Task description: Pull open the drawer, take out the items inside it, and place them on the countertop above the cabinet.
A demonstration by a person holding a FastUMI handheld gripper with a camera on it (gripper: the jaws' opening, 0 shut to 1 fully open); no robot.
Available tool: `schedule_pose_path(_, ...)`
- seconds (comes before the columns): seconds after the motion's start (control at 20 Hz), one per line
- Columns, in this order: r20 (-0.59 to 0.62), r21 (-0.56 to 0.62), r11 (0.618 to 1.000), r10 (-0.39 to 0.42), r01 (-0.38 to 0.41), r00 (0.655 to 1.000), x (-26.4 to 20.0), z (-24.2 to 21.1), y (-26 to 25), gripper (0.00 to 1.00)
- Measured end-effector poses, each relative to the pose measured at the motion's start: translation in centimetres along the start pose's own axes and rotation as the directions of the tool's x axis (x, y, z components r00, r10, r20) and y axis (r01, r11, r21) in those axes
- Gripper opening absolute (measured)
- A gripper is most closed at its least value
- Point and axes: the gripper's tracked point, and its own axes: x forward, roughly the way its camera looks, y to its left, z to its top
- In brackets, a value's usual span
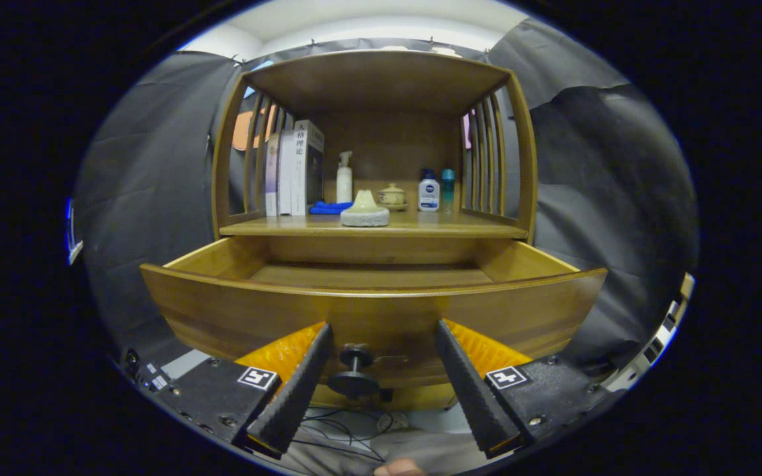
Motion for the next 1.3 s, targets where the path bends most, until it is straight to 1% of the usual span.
schedule_pose_path(0.15, 0.025, 0.0, 1.0, 0.002, -0.002, 1.0, 1.8, 1.3, 0.0, 1.0)
schedule_pose_path(0.3, -0.008, 0.021, 1.0, 0.005, -0.005, 1.0, 4.0, 1.5, 0.1, 1.0)
schedule_pose_path(0.6, -0.02, 0.019, 1.0, 0.001, 0.0, 1.0, 7.4, 3.2, 0.5, 1.0)
schedule_pose_path(1.3, -0.041, 0.017, 1.0, -0.008, 0.009, 0.999, 14.3, 5.0, 0.7, 1.0)
